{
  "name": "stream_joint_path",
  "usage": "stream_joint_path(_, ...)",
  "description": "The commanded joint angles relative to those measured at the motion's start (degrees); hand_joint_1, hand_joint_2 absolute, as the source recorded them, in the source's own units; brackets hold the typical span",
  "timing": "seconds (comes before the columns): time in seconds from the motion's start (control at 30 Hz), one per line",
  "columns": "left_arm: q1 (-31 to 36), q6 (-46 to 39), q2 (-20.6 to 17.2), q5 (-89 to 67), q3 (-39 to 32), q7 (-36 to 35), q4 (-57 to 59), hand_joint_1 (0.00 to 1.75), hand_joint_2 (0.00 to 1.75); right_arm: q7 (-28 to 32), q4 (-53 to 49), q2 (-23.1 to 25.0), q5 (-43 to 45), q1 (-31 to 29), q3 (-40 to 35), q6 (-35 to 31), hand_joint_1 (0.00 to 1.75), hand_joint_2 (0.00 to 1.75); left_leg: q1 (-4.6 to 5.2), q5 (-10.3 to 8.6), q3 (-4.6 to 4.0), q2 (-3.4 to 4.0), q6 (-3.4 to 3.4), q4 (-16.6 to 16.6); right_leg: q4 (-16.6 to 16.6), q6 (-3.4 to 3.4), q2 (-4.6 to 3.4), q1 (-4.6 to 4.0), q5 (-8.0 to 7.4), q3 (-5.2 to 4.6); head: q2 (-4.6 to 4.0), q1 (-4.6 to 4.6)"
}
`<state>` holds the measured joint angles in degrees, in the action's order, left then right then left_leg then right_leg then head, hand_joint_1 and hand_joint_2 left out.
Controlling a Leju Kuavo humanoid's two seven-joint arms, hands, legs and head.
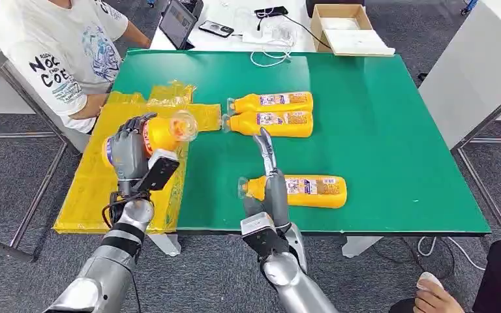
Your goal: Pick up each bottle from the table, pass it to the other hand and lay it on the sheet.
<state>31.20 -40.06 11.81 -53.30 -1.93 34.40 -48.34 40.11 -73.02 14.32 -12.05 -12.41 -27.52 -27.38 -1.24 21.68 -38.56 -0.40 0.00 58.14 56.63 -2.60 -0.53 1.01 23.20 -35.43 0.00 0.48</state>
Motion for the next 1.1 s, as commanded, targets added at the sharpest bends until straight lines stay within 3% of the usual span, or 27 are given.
stream_joint_path(0.03, 7.52, 0.06, -5.77, -25.89, -7.08, -13.31, 16.79, 1.75, 1.75, -0.11, -3.72, -2.27, 2.89, -0.74, -0.55, -1.16, 0.0, 0.0, 0.02, 0.07, 0.22, 0.16, 0.03, -0.05, -0.04, 0.08, -0.1, 0.0, 0.03, 0.17, 0.0, 0.0)
stream_joint_path(0.3, 12.24, 3.04, -9.8, -32.92, -2.94, -20.91, 31.74, 1.75, 1.75, -0.11, -7.02, -2.56, 4.62, -0.23, 0.33, -1.41, 0.0, 0.0, 0.01, 0.14, 0.38, 0.13, 0.05, -0.02, 0.0, 0.13, -0.05, -0.02, 0.13, 0.31, 0.0, 0.0)
stream_joint_path(0.73, 10.72, 15.36, -9.4, -31.83, -2.73, -21.5, 33.58, 1.75, 1.75, -0.11, -3.53, -1.6, 4.45, -0.62, 2.04, 0.43, 0.0, 0.0, 0.0, 0.13, 0.35, 0.15, 0.04, -0.03, -0.03, 0.13, -0.04, -0.03, 0.12, 0.29, 0.0, -0.02)
stream_joint_path(1.07, 10.53, 15.25, -9.5, -31.76, -2.75, -21.37, 33.52, 1.75, 1.75, -0.11, -3.43, -1.53, 4.39, -0.69, 2.01, 0.42, 0.0, 0.0, 0.01, 0.14, 0.38, 0.14, 0.04, -0.04, -0.03, 0.13, -0.04, -0.03, 0.13, 0.32, 0.0, 0.0)
stream_joint_path(1.1, 10.18, 18.3, -9.18, -29.06, -4.94, -20.75, 33.85, 1.62, 1.75, -0.11, -1.76, -1.14, 4.22, -0.89, 2.34, 0.94, 0.0, 0.0, 0.0, 0.07, 0.23, 0.13, 0.02, -0.05, -0.04, 0.09, -0.08, -0.02, 0.05, 0.2, 0.0, 0.0)
